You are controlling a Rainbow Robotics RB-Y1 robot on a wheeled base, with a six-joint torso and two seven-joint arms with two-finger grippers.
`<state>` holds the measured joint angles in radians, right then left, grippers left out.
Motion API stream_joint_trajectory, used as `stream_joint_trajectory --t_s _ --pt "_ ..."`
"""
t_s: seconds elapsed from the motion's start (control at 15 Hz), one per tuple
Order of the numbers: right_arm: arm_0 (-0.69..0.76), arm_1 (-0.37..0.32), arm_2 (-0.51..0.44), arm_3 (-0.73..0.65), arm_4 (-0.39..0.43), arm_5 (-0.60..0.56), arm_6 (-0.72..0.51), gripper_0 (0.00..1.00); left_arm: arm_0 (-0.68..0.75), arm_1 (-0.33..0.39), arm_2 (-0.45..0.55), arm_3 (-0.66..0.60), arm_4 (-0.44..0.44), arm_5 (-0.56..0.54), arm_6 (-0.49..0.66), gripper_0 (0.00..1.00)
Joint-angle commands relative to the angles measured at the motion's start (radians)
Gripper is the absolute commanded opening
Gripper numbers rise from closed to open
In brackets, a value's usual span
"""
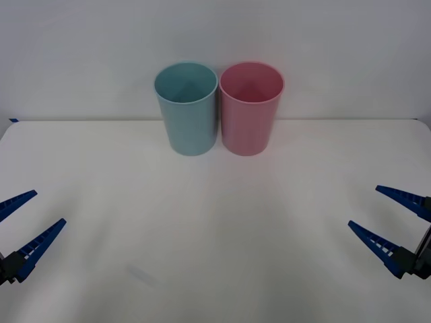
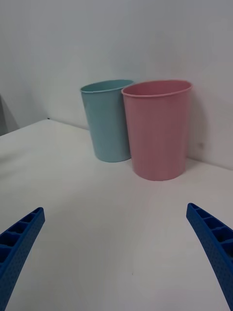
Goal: Grasp the object on the table and drop it into the matching bin: aluminum can to the light blue bin, PET bottle to the pink bin.
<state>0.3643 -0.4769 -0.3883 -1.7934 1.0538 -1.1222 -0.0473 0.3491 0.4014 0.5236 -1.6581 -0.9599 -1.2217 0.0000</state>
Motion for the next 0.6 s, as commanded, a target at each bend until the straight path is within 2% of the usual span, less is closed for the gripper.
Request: stream_joint_trajectory --t_s 0.07,0.6 --pt "0.018 0.004 -0.001 0.0 -0.011 -0.001 -0.005 1.0 0.0 0.0 0.0 0.0 0.0 0.0 0.0 1.0" --pt "0.058 0.012 -0.004 0.0 -0.018 -0.001 -0.009 1.0 0.0 0.0 0.0 0.0 0.0 0.0 0.0 1.0"
